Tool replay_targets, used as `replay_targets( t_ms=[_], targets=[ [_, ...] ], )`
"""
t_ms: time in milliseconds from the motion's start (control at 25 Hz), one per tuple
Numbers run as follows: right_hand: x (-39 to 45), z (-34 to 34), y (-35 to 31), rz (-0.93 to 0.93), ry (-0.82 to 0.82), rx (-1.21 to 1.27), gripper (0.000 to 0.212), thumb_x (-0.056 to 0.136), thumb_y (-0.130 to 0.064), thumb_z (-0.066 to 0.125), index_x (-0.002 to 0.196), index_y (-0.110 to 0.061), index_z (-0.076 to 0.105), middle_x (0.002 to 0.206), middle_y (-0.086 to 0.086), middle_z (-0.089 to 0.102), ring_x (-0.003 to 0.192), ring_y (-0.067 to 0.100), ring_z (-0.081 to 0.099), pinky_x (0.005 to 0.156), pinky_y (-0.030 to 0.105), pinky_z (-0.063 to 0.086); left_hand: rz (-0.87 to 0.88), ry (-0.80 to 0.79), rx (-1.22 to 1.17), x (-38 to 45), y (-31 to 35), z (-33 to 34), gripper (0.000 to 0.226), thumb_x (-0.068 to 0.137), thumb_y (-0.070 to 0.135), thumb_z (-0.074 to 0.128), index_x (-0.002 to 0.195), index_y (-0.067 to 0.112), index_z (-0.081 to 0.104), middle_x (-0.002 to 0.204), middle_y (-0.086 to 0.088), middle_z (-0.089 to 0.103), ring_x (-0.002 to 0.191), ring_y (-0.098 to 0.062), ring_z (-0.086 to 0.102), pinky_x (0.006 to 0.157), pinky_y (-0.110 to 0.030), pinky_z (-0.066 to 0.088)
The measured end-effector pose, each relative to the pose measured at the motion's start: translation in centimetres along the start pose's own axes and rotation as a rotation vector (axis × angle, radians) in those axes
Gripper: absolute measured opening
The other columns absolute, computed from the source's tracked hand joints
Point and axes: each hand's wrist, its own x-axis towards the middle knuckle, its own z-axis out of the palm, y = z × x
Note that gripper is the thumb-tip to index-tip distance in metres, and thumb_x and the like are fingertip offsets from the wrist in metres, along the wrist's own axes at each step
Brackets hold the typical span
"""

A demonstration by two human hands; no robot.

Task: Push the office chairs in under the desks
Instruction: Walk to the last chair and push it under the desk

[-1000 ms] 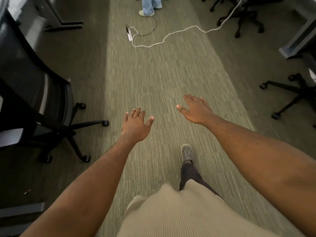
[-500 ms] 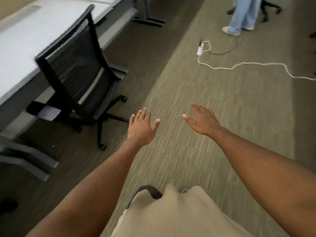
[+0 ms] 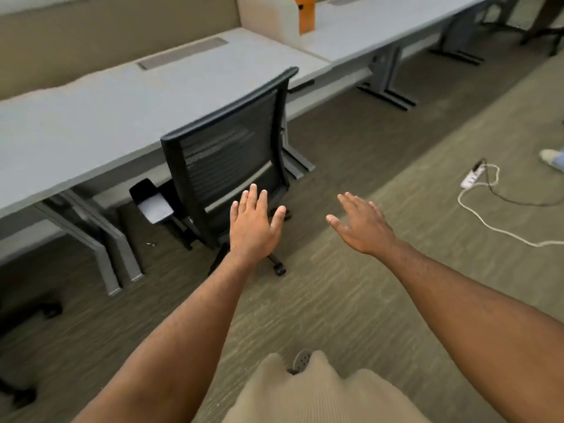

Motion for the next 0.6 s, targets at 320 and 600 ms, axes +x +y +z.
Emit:
replay_targets(
  t_ms=[320, 600],
  targets=[
    [14.8, -3.2, -3.6, -0.300, 0.081, 0.146, 0.074, 0.095, -0.059, 0.044, 0.153, -0.014, 0.033, 0.159, 0.009, 0.032, 0.147, 0.021, 0.027, 0.120, 0.045, 0.020, -0.204, 0.266, -0.059, 7.3, -1.8, -4.3, 0.065, 0.102, 0.051, 0.036, 0.156, 0.016, 0.027, 0.167, -0.006, 0.010, 0.154, -0.021, 0.003, 0.125, -0.042, 0.001],
    [28.4, -7.8, -7.9, -0.560, 0.137, 0.234, 0.078, 0.095, -0.059, 0.047, 0.156, -0.021, 0.017, 0.162, 0.006, 0.023, 0.149, 0.024, 0.022, 0.122, 0.044, 0.016, -0.502, 0.436, 0.036, 12.2, -2.7, -7.2, 0.067, 0.102, 0.050, 0.038, 0.157, 0.014, 0.025, 0.168, -0.005, 0.007, 0.154, -0.020, -0.002, 0.124, -0.040, -0.002]
  ],
)
